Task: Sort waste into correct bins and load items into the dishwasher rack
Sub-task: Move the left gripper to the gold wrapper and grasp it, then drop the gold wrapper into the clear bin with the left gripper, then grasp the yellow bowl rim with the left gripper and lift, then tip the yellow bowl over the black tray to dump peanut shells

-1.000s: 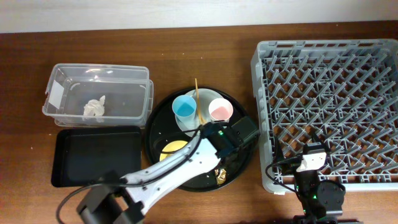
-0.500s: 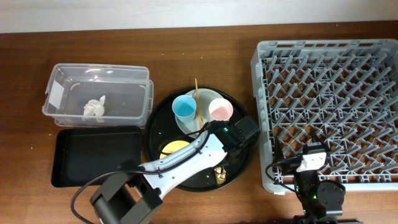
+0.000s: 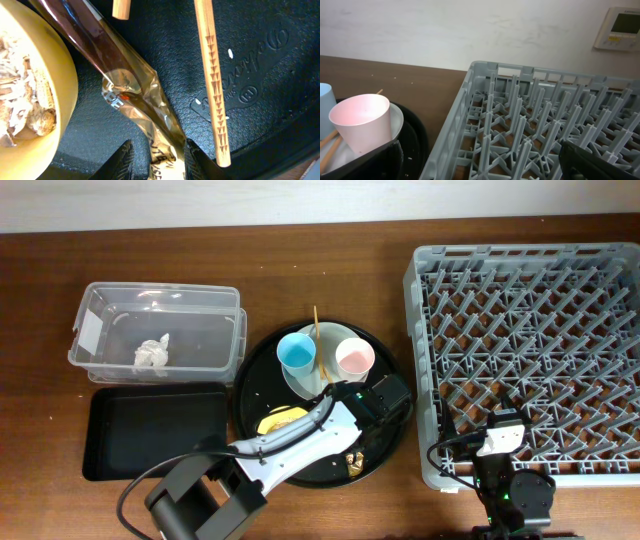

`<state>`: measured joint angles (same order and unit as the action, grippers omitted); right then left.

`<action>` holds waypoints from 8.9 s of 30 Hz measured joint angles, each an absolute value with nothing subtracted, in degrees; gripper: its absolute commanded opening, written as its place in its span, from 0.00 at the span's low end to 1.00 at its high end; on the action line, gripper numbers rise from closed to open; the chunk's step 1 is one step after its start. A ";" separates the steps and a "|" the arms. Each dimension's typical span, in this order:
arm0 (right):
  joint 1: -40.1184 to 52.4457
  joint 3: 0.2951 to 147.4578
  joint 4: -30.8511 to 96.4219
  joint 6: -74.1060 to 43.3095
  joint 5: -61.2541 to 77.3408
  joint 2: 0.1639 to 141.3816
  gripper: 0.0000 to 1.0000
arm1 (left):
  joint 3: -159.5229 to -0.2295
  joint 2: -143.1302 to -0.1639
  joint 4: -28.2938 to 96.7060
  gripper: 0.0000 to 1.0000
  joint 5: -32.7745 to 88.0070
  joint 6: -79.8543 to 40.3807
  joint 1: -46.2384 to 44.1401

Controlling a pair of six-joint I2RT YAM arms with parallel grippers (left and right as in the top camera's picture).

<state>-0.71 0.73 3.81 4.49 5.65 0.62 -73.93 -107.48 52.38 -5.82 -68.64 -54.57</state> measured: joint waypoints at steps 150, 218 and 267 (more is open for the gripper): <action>-0.69 0.73 3.81 4.49 5.63 0.62 0.98 | -61.95 -99.00 48.88 0.01 -9.91 -33.69 -50.50; -0.69 0.73 3.81 4.47 5.65 0.62 0.98 | -47.59 -84.62 53.71 0.00 75.05 13.98 50.92; -0.69 0.73 3.81 4.51 5.63 0.62 0.98 | -46.96 -84.51 49.08 0.00 87.39 8.40 50.48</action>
